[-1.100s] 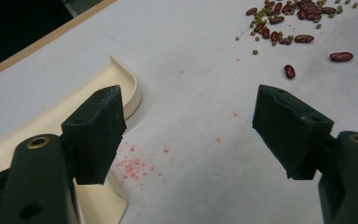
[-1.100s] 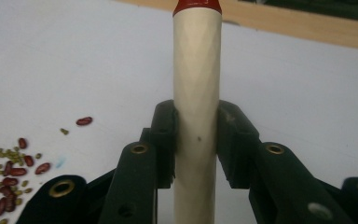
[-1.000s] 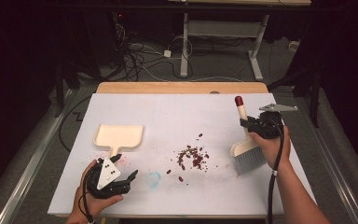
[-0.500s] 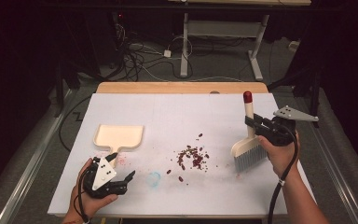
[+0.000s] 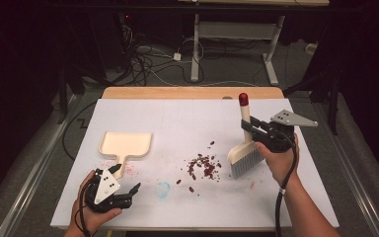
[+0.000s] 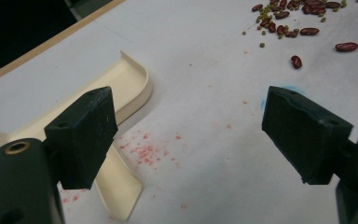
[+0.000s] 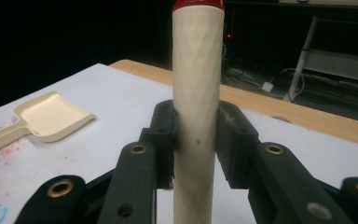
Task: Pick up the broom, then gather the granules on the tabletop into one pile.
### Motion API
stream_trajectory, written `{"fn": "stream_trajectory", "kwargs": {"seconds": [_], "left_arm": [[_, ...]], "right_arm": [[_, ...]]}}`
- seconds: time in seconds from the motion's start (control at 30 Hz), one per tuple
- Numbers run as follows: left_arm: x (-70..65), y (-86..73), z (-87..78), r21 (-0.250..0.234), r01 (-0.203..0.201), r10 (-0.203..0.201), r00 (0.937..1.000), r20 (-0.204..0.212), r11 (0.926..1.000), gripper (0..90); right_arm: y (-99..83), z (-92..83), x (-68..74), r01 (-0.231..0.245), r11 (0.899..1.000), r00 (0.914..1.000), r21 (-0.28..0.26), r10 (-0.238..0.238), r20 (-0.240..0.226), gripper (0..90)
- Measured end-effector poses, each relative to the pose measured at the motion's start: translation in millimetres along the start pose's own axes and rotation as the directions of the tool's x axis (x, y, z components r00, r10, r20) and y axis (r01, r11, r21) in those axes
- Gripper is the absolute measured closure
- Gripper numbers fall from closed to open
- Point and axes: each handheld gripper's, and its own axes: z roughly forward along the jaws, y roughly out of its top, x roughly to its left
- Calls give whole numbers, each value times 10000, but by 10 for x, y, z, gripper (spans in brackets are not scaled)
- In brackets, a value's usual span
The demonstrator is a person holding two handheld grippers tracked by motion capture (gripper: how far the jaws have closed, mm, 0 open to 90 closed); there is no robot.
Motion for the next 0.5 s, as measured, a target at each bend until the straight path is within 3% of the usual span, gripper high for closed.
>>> {"fn": "stream_trajectory", "kwargs": {"seconds": [0.3,0.5], "left_arm": [[-20,-26,-15,131,-39,38,10000,72,9999,172],[-15,-34,-42,83,15,-15,10000,60,10000,172]], "right_arm": [[88,301,133,138,9998,9999,-139,-139,-96,707],[198,574,136,-53,9995,9994,-315,63,330,706]]}}
